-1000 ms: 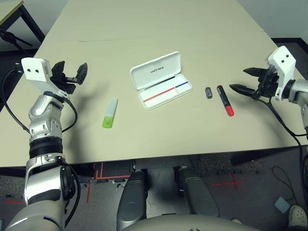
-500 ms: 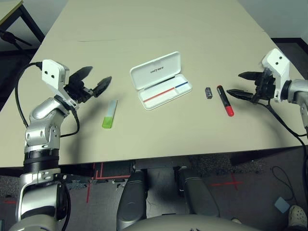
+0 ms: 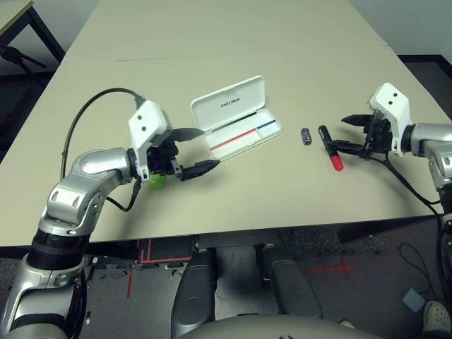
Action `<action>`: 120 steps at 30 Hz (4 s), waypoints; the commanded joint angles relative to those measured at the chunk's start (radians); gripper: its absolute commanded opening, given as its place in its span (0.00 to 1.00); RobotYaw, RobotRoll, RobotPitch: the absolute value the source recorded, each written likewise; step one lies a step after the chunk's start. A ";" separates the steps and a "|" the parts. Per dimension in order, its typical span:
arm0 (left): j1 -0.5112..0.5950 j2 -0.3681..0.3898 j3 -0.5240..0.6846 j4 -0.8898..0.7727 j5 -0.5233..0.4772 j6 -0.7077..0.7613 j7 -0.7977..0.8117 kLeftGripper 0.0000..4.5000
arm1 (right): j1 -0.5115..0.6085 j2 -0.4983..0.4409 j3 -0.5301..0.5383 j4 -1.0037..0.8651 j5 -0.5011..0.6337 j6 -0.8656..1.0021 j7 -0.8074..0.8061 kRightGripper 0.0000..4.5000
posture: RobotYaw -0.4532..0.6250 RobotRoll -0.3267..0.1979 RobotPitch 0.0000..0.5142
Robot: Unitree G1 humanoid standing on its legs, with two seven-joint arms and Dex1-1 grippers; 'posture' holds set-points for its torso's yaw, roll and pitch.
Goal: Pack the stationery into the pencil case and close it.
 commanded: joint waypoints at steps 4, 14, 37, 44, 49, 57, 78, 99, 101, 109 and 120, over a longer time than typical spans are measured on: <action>-0.053 -0.046 -0.104 0.099 0.095 -0.015 -0.010 0.99 | 0.015 -0.009 0.005 -0.011 -0.011 -0.004 0.005 1.00 | 0.38 0.62 0.36; -0.113 -0.133 -0.194 0.258 0.208 -0.038 -0.017 0.99 | 0.048 -0.021 -0.004 -0.059 -0.009 0.014 -0.007 1.00 | 0.35 0.62 0.37; -0.135 -0.158 -0.232 0.360 0.290 -0.040 -0.074 0.33 | 0.084 -0.033 -0.016 -0.104 -0.001 0.020 -0.049 1.00 | 0.33 0.62 0.39; -0.134 -0.149 -0.242 0.363 0.314 -0.030 -0.094 0.01 | 0.081 -0.029 -0.016 -0.101 0.000 0.014 -0.061 1.00 | 0.33 0.62 0.40; -0.134 -0.143 -0.241 0.363 0.326 -0.048 -0.108 0.01 | 0.079 -0.025 -0.015 -0.096 -0.001 0.008 -0.068 1.00 | 0.33 0.62 0.40; -0.097 -0.067 -0.232 0.252 0.306 -0.148 -0.222 0.01 | 0.070 -0.020 -0.008 -0.075 -0.004 -0.003 -0.072 1.00 | 0.35 0.62 0.39; 0.010 0.001 -0.209 0.112 0.300 -0.190 -0.278 0.11 | 0.036 0.003 0.014 -0.027 -0.014 -0.021 -0.037 1.00 | 0.37 0.62 0.39; 0.074 0.110 -0.024 -0.093 0.163 -0.117 -0.263 1.00 | 0.023 0.031 -0.092 -0.141 0.041 0.193 -0.188 1.00 | 0.38 0.62 0.42; 0.072 0.124 -0.009 -0.095 0.158 -0.113 -0.263 1.00 | 0.032 0.033 -0.116 -0.210 0.060 0.298 -0.234 1.00 | 0.39 0.62 0.43; 0.066 0.142 -0.002 -0.091 0.160 -0.116 -0.259 1.00 | -0.011 0.072 -0.146 -0.403 0.071 0.805 -0.470 1.00 | 0.38 0.62 0.44; 0.072 0.133 -0.023 -0.095 0.174 -0.121 -0.248 1.00 | -0.043 0.249 -0.201 -0.492 0.099 1.088 -0.685 1.00 | 0.39 0.62 0.43</action>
